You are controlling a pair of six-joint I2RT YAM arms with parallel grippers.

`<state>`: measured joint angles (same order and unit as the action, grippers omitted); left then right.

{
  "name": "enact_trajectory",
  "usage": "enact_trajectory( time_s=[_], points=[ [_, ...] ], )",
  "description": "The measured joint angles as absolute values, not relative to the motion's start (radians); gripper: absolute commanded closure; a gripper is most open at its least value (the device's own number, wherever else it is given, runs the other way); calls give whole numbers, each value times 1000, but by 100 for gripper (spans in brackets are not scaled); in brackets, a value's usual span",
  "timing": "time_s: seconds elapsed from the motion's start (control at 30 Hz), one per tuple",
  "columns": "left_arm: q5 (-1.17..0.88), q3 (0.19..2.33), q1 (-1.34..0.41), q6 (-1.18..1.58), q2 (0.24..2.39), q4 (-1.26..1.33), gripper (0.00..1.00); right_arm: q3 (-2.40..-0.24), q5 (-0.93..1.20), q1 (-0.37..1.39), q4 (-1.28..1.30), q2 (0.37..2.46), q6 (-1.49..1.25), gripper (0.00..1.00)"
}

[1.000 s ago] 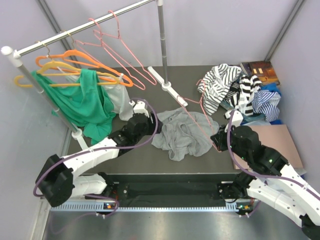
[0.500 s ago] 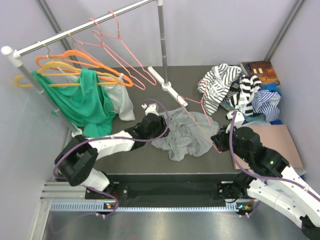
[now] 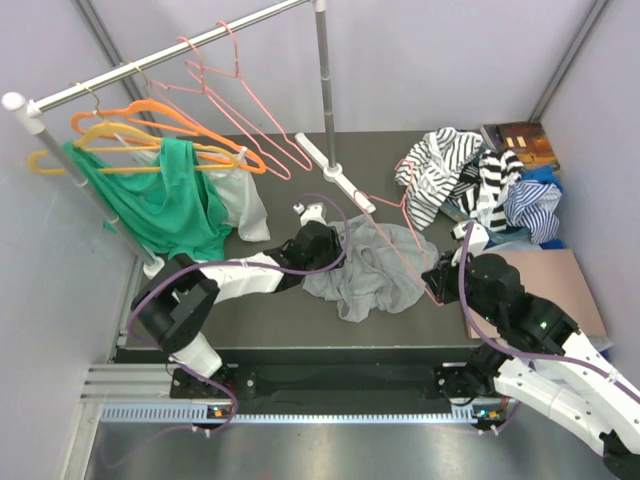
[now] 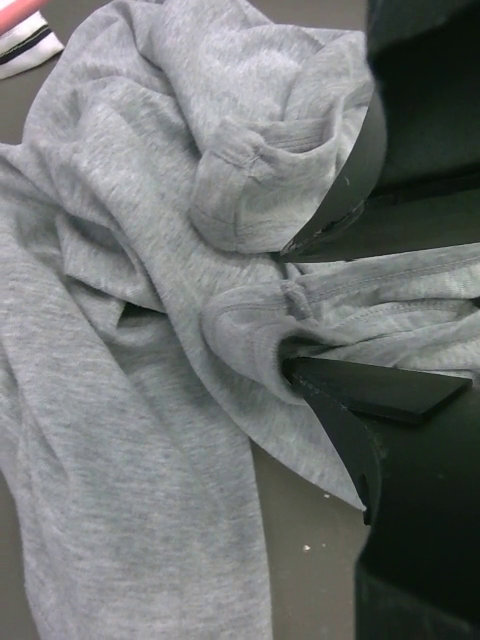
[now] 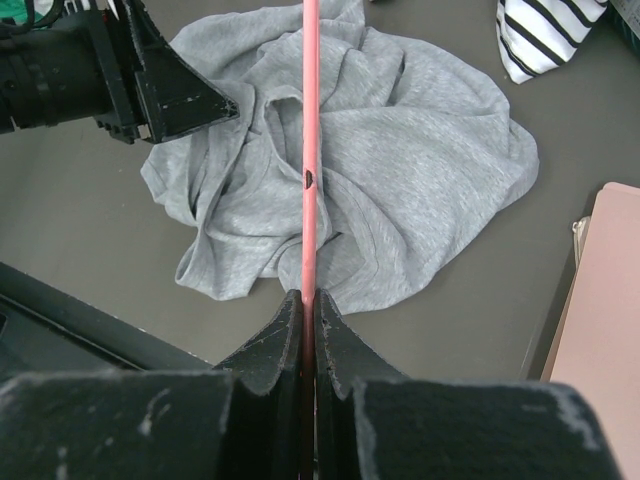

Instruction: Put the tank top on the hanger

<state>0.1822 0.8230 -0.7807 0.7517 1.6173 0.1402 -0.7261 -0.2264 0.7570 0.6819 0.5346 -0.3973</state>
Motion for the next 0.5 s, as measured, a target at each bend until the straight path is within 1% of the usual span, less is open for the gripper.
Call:
enact_trajectory(
  time_s=[0.17,0.2,0.23,0.33,0.5],
  points=[
    [213,859,-781,736,1650,124,54,-726,-226,757,682,538,-397,100],
    [218,860,-781,733,1654,124,58,-726,-226,757,682,539,-397,100],
    [221,861,-781,731,1658,127,64,-726,-226,757,682,539,-397,100],
    [225,864,-781,728,1682,138,100,-726,-225,757,682,539,-397,100],
    [217,856,-768,730,1697,168,100,-727,-218,757,690,537,-397,100]
  ],
)
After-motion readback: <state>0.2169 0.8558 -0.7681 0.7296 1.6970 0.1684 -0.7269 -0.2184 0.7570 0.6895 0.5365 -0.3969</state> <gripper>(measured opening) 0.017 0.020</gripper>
